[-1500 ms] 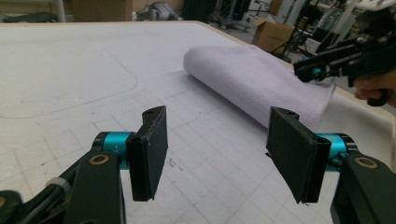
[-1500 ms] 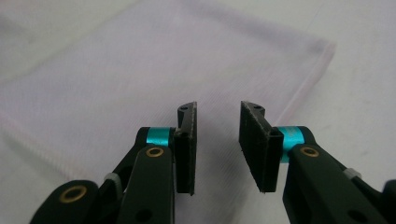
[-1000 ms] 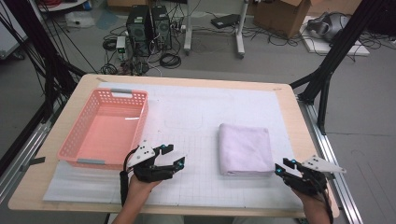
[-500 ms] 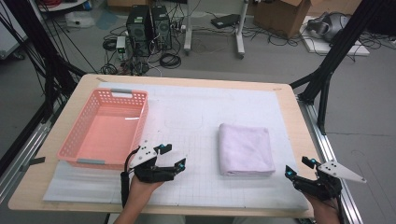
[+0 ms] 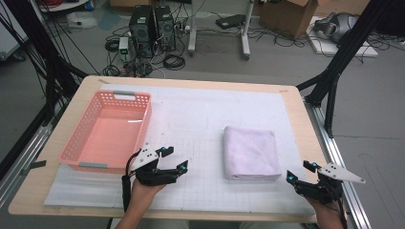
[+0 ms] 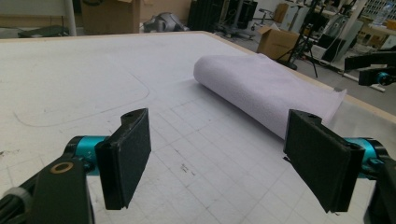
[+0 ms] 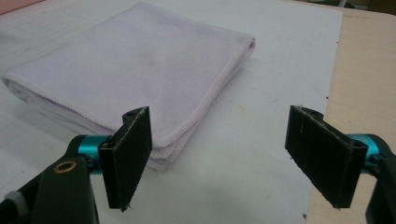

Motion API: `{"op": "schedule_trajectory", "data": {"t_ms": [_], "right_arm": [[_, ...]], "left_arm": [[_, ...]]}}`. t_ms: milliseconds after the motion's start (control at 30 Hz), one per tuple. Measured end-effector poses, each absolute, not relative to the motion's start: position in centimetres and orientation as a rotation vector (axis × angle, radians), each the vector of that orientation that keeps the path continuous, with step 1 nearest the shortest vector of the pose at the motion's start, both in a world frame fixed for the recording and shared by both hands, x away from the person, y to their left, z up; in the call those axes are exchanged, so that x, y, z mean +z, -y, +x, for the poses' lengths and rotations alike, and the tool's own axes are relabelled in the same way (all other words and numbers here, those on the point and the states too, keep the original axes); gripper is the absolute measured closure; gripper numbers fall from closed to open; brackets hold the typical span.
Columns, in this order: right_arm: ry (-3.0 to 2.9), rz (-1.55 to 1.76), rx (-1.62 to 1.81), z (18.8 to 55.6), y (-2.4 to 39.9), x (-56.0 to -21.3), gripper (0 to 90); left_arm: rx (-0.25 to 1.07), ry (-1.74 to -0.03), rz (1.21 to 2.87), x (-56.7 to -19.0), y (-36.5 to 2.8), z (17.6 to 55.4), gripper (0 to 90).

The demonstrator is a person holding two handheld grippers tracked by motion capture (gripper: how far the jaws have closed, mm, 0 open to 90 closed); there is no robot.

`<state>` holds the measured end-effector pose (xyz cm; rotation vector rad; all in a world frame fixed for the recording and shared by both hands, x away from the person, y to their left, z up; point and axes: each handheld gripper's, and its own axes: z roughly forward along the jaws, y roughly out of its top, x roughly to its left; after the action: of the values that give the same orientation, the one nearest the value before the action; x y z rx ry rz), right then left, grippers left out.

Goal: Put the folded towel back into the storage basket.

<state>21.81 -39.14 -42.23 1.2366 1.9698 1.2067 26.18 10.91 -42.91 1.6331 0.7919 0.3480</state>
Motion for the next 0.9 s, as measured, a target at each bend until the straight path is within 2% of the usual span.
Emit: {"op": "schedule_trajectory", "data": {"t_ms": [567, 900], "right_arm": [[-1.977, 1.253, 1.204, 22.0, 39.8, -42.5, 22.3], [-1.967, 1.27, 1.229, 22.1, 40.3, -42.4, 22.3]], "left_arm": [[0.282, -0.791, 1.691, -43.3, -8.5, 27.1, 25.3], [0.252, -0.769, 1.734, -42.5, -4.4, 29.5, 30.8]]}}
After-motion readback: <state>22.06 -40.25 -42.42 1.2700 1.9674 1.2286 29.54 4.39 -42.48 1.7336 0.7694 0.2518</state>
